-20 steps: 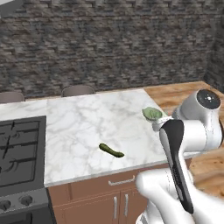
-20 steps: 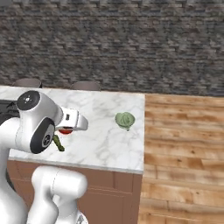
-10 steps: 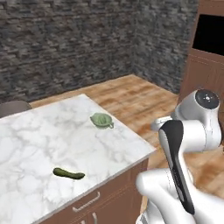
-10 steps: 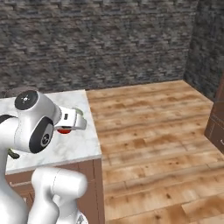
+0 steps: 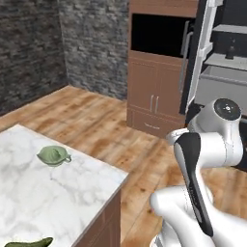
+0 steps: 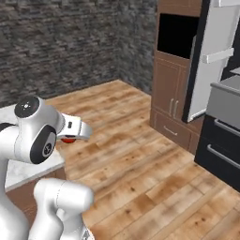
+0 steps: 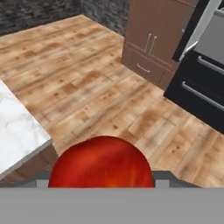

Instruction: Place the squash and tomato inside the fridge drawer. Close the drawer after placing the vegetables.

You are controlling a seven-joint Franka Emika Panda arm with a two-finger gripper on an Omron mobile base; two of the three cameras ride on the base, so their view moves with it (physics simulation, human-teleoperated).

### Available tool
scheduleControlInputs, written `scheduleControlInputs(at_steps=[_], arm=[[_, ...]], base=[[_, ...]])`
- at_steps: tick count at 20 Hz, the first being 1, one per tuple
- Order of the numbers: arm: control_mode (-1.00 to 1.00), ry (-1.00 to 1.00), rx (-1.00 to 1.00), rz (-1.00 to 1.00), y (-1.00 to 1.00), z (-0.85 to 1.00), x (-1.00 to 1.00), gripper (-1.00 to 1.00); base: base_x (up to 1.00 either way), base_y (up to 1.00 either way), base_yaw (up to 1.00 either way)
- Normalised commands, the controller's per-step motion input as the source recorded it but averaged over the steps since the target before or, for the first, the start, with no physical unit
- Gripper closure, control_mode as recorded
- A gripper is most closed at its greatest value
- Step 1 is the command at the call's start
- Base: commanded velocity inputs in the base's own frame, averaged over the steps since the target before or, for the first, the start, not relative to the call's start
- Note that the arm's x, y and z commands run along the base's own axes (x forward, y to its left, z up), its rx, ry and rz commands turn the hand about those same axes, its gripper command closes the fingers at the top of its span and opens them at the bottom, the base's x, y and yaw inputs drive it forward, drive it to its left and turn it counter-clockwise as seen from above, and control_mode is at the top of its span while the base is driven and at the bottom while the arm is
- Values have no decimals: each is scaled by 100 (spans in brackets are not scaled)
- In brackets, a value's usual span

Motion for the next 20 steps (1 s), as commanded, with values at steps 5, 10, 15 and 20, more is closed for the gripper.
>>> scheduleControlInputs(at_steps=[5, 10, 15, 20], arm=[[100, 0, 0, 0, 0, 0, 0, 100], [100, 0, 0, 0, 0, 0, 0, 100], [100, 0, 0, 0, 0, 0, 0, 100], [100, 0, 0, 0, 0, 0, 0, 100]], base=[[25, -73, -41], [58, -56, -45], [74, -38, -44], [67, -11, -37]])
